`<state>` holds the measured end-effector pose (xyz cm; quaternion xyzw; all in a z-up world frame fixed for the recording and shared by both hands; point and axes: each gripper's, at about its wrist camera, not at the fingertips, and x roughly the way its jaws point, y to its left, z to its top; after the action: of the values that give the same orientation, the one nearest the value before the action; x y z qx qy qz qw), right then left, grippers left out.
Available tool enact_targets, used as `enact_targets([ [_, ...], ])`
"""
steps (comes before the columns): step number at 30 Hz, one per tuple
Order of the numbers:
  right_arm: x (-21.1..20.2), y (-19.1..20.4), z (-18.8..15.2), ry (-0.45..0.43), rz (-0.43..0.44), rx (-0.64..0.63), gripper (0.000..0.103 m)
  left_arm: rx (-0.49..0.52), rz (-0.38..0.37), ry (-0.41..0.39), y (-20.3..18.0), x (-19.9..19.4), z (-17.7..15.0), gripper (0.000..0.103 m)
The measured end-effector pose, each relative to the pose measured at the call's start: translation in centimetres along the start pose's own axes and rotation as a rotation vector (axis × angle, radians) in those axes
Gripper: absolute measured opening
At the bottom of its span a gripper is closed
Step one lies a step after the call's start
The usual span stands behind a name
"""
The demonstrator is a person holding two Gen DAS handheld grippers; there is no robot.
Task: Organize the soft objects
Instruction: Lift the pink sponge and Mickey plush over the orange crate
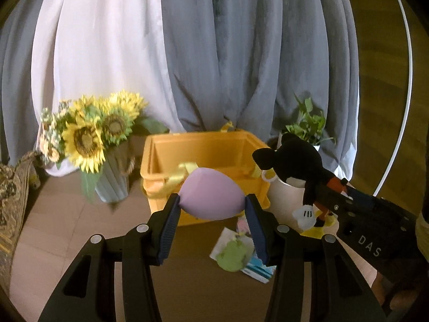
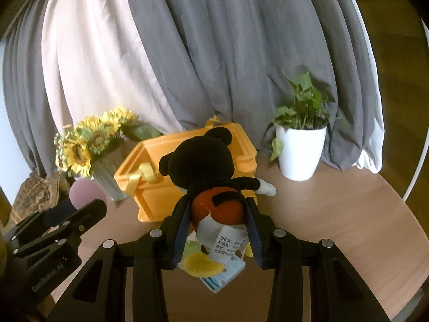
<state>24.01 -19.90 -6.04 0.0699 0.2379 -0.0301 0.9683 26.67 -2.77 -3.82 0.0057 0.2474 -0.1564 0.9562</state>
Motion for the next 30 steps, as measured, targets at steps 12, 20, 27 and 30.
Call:
enact_targets([
  [12,-0.7,3.6,1.8,-0.093,-0.045,0.023,0.041,0.046,-0.048,-0.059,3.1,-0.2,2.8,0.049],
  [20,-0.6,5.0,3.2,-0.131,-0.064,0.023,0.041,0.051,-0.053,-0.096,4.0,-0.1,4.4,0.049],
  [27,0.2,5.1,4.8,-0.154,-0.029,-0.002,0.041,0.046,-0.025,-0.144,4.0,0.1,5.8,0.049],
  [30,0.5,5.2,5.6,-0.168,-0.017,-0.015,0.041,0.044,-0.009,-0.157,4.0,0.4,6.4,0.049],
])
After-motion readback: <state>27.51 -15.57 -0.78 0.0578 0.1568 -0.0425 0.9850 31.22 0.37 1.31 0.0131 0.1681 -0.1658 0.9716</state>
